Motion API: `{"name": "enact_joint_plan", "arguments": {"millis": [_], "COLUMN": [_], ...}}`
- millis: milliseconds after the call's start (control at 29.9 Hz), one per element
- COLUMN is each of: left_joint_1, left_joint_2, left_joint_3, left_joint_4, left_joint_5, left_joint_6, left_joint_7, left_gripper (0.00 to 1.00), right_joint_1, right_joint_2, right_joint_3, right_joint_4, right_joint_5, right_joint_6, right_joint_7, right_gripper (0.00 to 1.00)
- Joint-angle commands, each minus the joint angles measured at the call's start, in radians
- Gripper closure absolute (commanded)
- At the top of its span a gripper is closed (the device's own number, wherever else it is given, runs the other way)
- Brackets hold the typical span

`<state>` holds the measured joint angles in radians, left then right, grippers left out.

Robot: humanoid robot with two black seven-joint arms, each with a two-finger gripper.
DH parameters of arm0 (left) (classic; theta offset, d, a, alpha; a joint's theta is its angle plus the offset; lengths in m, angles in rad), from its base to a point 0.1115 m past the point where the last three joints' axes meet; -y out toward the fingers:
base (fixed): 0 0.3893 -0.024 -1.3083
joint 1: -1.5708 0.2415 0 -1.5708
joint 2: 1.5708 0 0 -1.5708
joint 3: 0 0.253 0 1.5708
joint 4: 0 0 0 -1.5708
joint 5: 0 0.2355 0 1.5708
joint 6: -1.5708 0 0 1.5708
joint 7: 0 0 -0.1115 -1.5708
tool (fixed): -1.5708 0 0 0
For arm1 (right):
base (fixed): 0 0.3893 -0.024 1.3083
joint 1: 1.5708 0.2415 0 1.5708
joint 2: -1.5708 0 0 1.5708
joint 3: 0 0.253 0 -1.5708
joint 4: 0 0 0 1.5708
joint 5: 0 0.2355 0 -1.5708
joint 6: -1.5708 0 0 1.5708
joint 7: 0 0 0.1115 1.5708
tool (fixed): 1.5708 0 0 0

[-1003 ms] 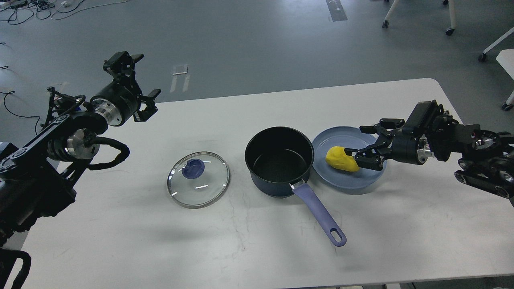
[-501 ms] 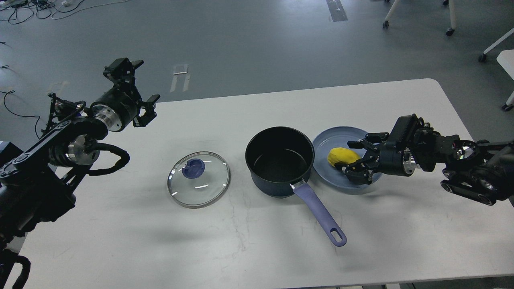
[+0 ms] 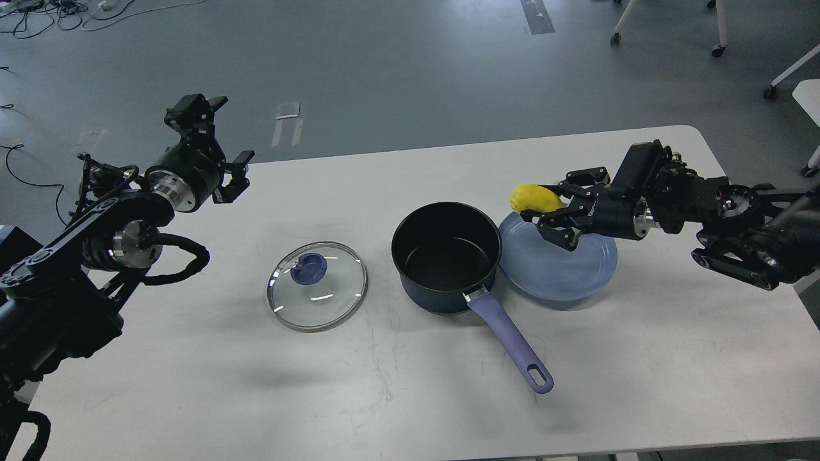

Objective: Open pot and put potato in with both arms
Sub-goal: 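Carry the potato with the right gripper over the open pot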

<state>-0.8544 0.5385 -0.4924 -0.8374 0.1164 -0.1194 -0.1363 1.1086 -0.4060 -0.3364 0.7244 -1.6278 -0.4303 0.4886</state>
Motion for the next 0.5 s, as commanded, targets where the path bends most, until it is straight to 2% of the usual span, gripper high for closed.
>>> {"name": "enact_joint_plan", "arguments": {"millis": [0, 234, 301, 368, 401, 434, 468], "left_joint_1": [-0.002, -0.002, -0.002, 0.0, 0.0, 0.0, 0.0], "left_joint_2": [0.0, 0.008, 0.008, 0.008, 0.008, 0.009, 0.008], "left_joint_3": [0.0, 0.0, 0.0, 0.0, 0.0, 0.0, 0.0], "left_joint_4": [0.0, 0.0, 0.0, 0.0, 0.0, 0.0, 0.0], "left_joint_5": [0.0, 0.0, 0.0, 0.0, 0.0, 0.0, 0.0], "left_joint_6": [0.0, -0.002, -0.002, -0.002, -0.002, -0.002, -0.002], "left_joint_7": [0.0, 0.0, 0.0, 0.0, 0.0, 0.0, 0.0], "left_gripper": [0.02, 0.02, 0.02, 0.02, 0.02, 0.02, 0.02], "right_joint_1": [0.086, 0.091, 0.083, 0.071, 0.057, 0.05, 0.044], "right_joint_2": [0.036, 0.128, 0.136, 0.136, 0.134, 0.134, 0.134], "right_joint_3": [0.0, -0.035, -0.059, -0.07, -0.07, -0.07, -0.072], "right_joint_4": [0.068, 0.101, 0.098, 0.099, 0.104, 0.102, 0.102], "right_joint_5": [0.0, 0.002, 0.003, 0.02, 0.046, 0.063, 0.081], "right_joint_6": [-0.004, 0.008, 0.015, 0.018, 0.016, 0.016, 0.015], "right_joint_7": [0.0, 0.0, 0.0, 0.0, 0.0, 0.0, 0.0], "right_gripper": [0.71, 0.7, 0.66, 0.42, 0.04, 0.0, 0.0]}}
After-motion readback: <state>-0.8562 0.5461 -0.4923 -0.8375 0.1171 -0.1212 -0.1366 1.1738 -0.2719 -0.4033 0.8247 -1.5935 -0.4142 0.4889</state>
